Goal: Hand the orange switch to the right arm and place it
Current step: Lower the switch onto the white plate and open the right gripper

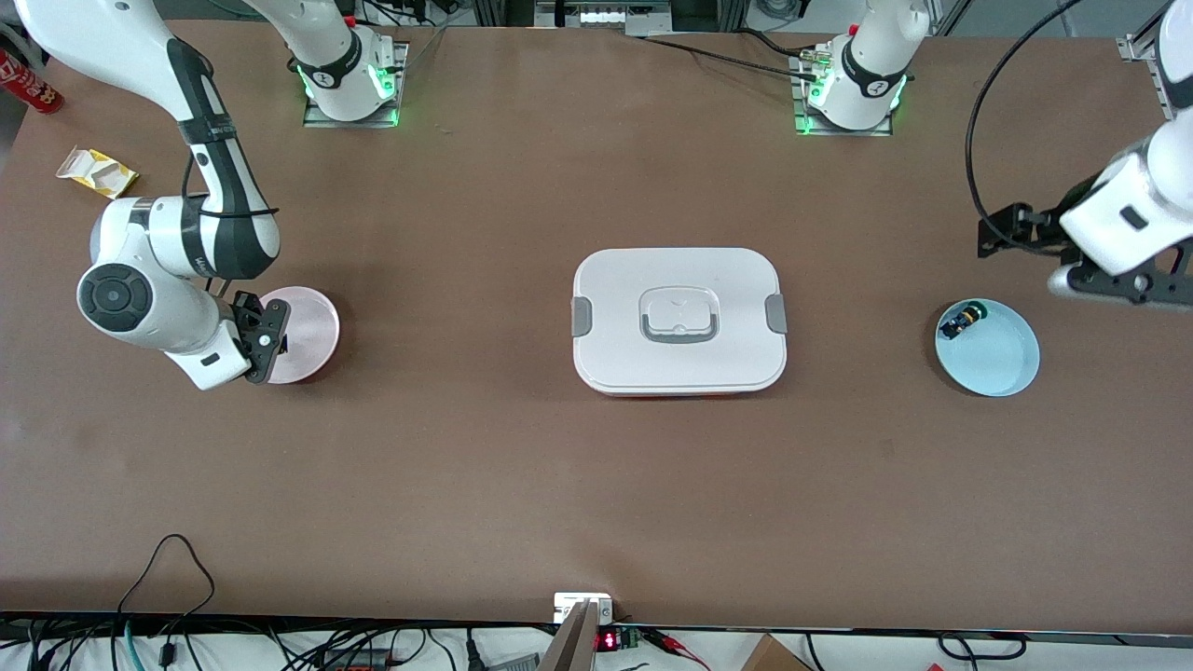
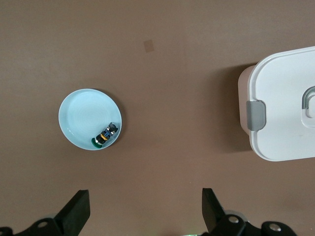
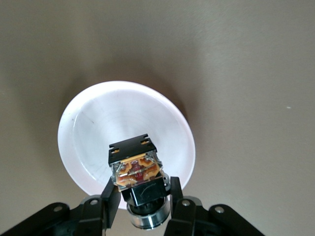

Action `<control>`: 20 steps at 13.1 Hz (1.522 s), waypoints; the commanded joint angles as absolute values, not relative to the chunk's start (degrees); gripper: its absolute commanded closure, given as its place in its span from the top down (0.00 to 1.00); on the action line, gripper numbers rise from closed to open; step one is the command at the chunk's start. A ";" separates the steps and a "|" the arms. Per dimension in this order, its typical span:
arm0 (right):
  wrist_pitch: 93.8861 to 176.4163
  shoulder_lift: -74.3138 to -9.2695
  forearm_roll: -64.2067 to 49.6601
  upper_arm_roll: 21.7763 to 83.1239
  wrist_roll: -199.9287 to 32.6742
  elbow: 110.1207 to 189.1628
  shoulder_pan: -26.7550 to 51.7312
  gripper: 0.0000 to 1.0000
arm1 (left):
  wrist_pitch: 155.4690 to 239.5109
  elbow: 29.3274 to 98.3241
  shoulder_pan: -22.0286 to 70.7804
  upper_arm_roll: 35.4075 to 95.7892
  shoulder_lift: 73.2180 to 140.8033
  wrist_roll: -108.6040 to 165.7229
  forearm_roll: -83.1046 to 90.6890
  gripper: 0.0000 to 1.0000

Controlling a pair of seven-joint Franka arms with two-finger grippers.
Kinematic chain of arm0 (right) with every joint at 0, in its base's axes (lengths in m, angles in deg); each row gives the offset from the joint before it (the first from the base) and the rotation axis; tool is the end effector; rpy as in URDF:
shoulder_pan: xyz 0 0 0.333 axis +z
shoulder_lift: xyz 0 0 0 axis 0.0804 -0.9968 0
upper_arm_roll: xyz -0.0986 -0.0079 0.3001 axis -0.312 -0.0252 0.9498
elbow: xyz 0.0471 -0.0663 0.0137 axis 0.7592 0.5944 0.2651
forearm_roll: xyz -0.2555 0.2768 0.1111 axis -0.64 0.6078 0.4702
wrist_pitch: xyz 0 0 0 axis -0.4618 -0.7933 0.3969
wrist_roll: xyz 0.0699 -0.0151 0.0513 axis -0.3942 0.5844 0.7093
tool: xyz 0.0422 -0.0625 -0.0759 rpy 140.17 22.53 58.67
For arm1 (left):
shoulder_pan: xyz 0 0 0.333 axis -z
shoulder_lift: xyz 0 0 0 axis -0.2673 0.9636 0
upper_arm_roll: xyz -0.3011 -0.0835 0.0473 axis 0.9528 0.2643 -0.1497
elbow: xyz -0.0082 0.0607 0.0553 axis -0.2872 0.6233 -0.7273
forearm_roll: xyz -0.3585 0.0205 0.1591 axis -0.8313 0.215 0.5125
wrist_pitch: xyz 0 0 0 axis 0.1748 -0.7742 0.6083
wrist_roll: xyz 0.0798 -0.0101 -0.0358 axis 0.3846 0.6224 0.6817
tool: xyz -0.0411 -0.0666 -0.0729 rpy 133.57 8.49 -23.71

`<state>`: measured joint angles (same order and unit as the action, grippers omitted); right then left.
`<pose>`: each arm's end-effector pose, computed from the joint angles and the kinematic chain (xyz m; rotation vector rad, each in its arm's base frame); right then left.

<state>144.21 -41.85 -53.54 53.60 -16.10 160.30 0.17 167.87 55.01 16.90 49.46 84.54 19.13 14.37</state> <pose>0.6106 0.0009 0.2701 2.3777 1.9650 -0.3314 0.5628 -0.0308 0.5842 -3.1052 0.1762 0.1788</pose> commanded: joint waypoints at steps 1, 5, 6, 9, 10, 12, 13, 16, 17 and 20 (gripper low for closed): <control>149.77 -41.09 -54.58 54.21 -15.18 165.92 -0.92 0.21 | 177.17 71.85 21.57 46.13 72.17 19.65 13.31 1.00; 161.44 -41.27 -54.67 53.59 -15.10 174.00 -1.36 0.21 | 176.66 68.72 20.78 45.78 74.96 19.47 13.49 1.00; 163.47 -41.18 -54.67 53.16 -15.09 175.15 -1.27 0.21 | 176.39 66.44 20.86 45.95 76.45 19.56 13.49 1.00; 165.51 -41.27 -58.34 52.98 -15.01 174.99 -1.27 0.21 | 176.30 64.05 20.86 46.31 77.78 20.35 13.75 1.00; 166.39 -41.35 -58.97 52.89 -15.01 175.16 -1.36 0.21 | 176.30 63.96 20.86 46.31 77.79 20.44 13.75 1.00; 167.01 -42.05 -58.97 52.71 -15.09 175.34 -2.06 0.31 | 176.13 63.96 20.69 45.69 77.96 20.44 13.49 1.00; 167.27 -42.06 -58.89 52.71 -15.53 175.25 -2.24 0.67 | 176.13 63.87 20.69 45.69 78.05 20.35 14.01 1.00; 166.49 -40.83 -58.01 52.71 -16.06 174.81 -2.33 1.00 | 175.08 61.68 20.69 45.69 79.80 20.44 15.32 1.00; 166.40 -39.96 -57.92 52.71 -16.24 174.46 -2.33 1.00 | 174.29 59.93 20.69 45.69 81.11 20.44 15.42 1.00; 159.23 -37.14 -57.05 53.33 -21.22 169.12 -0.93 1.00 | 171.91 57.72 20.69 45.69 82.53 20.44 15.42 1.00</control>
<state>165.11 -40.00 -57.74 52.70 -17.90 171.90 -1.74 174.36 61.44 20.34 45.91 80.34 19.73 14.48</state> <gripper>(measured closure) 0.000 0.000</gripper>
